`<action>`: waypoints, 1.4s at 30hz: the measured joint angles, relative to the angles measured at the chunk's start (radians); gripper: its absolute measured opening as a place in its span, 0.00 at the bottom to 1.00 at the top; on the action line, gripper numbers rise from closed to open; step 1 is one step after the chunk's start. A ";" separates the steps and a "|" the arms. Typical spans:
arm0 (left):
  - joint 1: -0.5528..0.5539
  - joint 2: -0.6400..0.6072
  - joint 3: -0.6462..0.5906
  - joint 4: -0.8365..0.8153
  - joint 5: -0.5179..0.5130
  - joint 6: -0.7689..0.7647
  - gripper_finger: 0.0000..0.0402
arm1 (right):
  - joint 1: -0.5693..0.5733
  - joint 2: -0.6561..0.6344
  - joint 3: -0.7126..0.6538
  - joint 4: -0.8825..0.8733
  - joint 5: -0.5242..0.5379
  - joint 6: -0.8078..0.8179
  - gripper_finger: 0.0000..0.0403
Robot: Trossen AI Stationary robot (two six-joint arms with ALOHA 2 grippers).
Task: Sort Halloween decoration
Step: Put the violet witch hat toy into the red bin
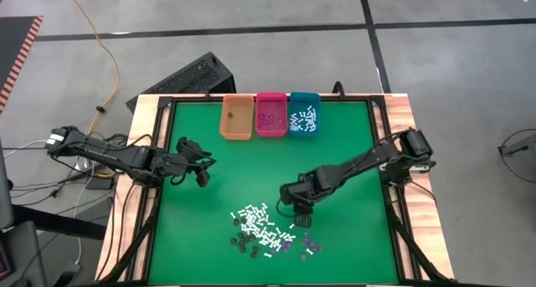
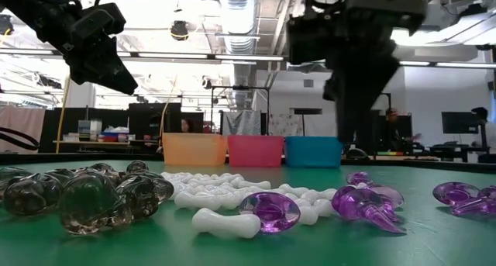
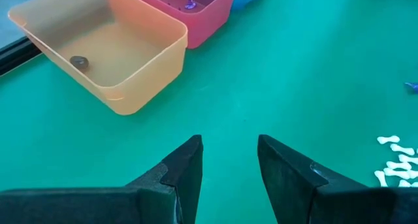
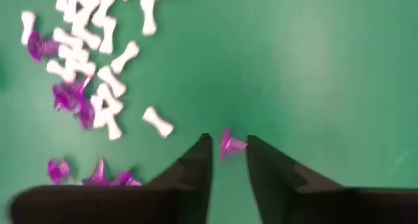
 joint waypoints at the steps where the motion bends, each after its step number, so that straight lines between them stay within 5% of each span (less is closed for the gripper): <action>1: 0.000 0.000 0.000 -0.001 0.000 0.000 0.34 | 0.006 0.000 -0.001 -0.008 0.001 0.011 0.37; 8: 0.000 0.000 0.000 0.000 0.000 -0.001 0.34 | 0.063 0.016 -0.002 0.018 0.121 0.044 0.61; 25: 0.000 0.000 0.000 -0.009 -0.006 -0.015 0.34 | 0.089 0.125 -0.001 0.020 0.127 0.066 0.56; 30: 0.000 0.000 0.000 -0.013 -0.006 -0.015 0.34 | 0.087 0.152 0.004 0.015 0.126 0.073 0.45; 39: 0.000 0.000 0.000 -0.018 -0.007 -0.024 0.34 | 0.087 0.144 0.000 0.001 0.115 0.076 0.07; 42: 0.000 0.000 0.000 -0.019 -0.007 -0.025 0.34 | 0.087 0.143 0.002 0.003 0.117 0.074 0.04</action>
